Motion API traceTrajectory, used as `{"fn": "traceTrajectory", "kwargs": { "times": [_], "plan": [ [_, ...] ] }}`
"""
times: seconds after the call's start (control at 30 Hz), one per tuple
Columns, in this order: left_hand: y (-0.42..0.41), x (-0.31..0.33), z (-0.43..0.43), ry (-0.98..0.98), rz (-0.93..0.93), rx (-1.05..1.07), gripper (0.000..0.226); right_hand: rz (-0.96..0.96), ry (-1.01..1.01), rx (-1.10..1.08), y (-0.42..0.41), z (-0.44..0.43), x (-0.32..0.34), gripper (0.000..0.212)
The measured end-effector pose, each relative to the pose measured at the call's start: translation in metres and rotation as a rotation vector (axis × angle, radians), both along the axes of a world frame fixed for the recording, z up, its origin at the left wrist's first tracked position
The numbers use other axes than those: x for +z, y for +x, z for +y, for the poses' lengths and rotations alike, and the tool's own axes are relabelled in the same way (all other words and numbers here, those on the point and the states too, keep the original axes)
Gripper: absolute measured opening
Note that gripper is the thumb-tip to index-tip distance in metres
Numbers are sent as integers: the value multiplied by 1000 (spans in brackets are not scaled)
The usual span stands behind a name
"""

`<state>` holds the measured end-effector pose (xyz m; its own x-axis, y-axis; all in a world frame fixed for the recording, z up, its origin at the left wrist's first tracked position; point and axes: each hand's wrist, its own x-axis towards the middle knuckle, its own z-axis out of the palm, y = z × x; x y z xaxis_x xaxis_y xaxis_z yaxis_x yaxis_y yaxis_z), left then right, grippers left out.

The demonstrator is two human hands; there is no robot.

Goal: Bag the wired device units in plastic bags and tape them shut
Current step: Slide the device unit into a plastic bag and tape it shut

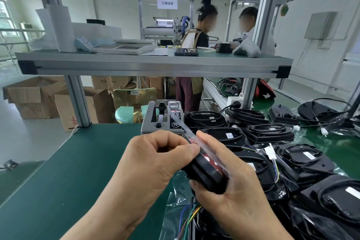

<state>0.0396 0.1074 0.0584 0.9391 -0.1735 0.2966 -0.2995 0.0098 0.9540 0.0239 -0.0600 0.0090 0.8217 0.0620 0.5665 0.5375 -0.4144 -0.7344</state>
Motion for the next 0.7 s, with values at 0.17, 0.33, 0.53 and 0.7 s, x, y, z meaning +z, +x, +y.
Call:
{"fn": "traceTrajectory", "kwargs": {
  "times": [0.17,0.33,0.53,0.7],
  "plan": [
    [-2,1,-4,-37,23,13,27,12,6,-9,1,0,0,73],
    [-3,1,-7,-52,35,69,14,12,-21,-5,0,0,1,71],
    [-1,2,-6,-48,43,57,9,6,-27,-11,1,0,1,72],
    [-3,3,-6,-34,35,84,8,-8,-35,-9,1,1,1,73]
  ]
}}
